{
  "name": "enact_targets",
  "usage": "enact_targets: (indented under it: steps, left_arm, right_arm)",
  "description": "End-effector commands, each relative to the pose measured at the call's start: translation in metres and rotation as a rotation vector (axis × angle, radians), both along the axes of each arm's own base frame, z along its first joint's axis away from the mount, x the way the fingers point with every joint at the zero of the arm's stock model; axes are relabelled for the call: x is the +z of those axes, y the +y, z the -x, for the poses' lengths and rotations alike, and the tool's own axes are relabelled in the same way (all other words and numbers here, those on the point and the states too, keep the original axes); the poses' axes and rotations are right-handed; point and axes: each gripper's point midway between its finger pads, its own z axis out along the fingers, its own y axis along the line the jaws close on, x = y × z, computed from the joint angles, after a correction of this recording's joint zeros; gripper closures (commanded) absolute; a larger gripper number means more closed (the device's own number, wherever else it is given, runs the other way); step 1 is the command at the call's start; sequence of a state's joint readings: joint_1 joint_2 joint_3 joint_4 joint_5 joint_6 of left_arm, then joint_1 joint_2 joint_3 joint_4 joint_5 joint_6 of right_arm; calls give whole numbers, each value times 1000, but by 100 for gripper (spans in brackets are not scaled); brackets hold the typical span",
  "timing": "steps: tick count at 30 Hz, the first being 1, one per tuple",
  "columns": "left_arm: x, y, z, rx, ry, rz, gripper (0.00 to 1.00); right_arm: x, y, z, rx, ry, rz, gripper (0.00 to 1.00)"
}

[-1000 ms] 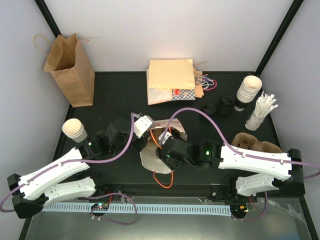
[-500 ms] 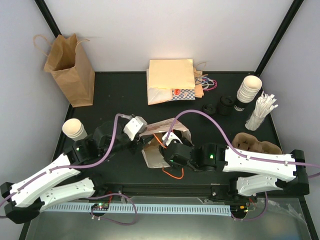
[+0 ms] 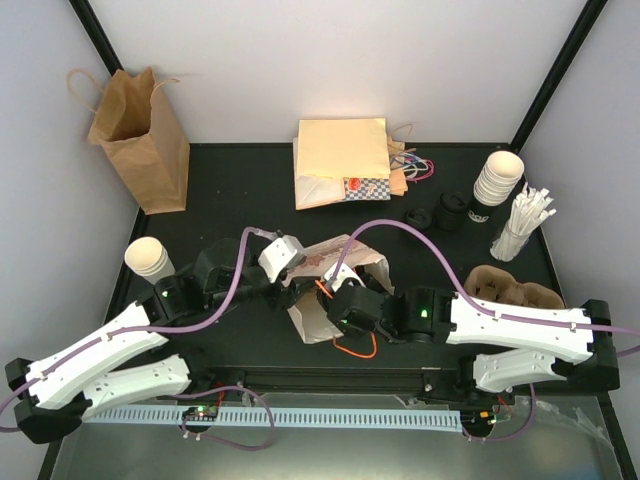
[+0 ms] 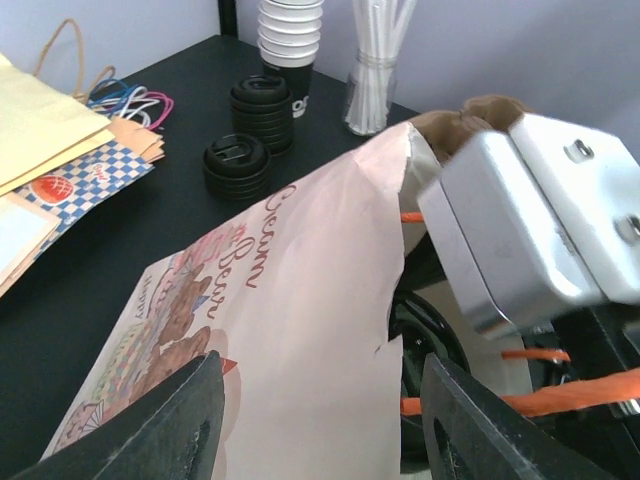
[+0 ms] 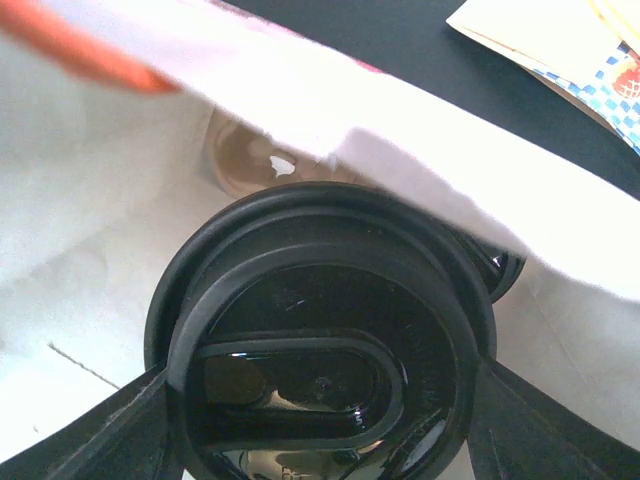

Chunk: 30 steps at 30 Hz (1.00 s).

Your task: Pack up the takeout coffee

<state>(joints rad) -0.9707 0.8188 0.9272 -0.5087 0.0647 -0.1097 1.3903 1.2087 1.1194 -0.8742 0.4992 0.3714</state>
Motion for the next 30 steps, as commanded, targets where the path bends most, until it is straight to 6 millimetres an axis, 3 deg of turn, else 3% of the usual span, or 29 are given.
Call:
enact_targets:
  steps: [1, 11, 14, 30]
  left_arm:
    - [23, -9, 16, -131, -81, 22, 43]
    - [25, 14, 41, -213, -176, -6, 37]
    - [25, 10, 49, -271, -179, 8, 37]
    - [34, -13, 44, -364, -375, 34, 46]
  right_arm:
    - [18, -2, -7, -31, -54, -58, 48]
    - [24, -3, -10, -55, -63, -63, 48]
    - [26, -1, -10, -55, -63, -68, 48]
    - [32, 1, -9, -51, -56, -77, 47]
